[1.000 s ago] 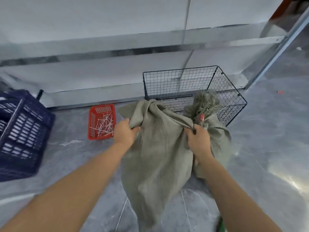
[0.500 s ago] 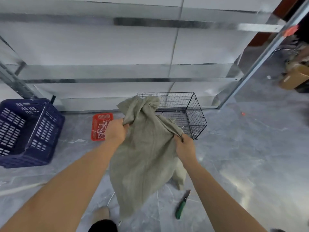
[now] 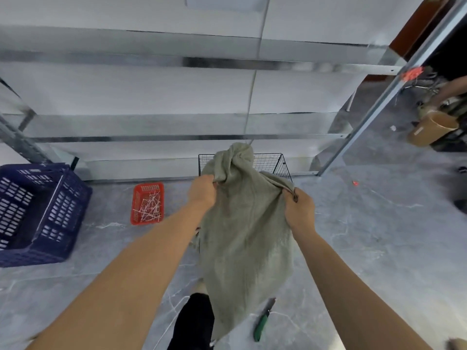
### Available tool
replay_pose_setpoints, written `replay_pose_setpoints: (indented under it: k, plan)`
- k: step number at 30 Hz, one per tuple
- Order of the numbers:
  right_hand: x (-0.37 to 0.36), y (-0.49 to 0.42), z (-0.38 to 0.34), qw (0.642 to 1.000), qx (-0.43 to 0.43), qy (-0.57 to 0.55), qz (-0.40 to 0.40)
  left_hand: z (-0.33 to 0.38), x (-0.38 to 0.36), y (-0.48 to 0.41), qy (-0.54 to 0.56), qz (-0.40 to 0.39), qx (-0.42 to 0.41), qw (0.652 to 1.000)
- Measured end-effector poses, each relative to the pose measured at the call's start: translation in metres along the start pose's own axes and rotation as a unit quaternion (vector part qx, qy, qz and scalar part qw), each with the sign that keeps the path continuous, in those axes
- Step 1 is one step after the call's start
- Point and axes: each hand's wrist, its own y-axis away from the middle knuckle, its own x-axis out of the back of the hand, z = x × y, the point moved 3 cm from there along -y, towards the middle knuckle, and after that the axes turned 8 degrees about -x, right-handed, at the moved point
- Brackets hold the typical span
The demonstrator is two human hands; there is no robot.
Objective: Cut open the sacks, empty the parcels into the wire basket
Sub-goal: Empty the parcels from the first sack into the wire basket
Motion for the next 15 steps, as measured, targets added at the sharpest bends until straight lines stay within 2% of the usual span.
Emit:
replay_pose_setpoints:
  k: [3,9,15]
  plan:
    - [-0.008,-0.038,-0.013,1.000,-0.004,0.026,0.009,0.011,-0.018,-0.052,-0.017,-0.036,-0.027,0.999]
    - [-0.051,-0.115,-0.017,0.993,-0.079,0.089,-0.009,-0.003,-0.062,-0.143,-0.046,-0.159,-0.033,0.986]
    - [-0.109,-0.189,0.001,0.983,-0.146,0.089,-0.062,-0.037,-0.097,-0.202,-0.078,-0.196,-0.041,0.977]
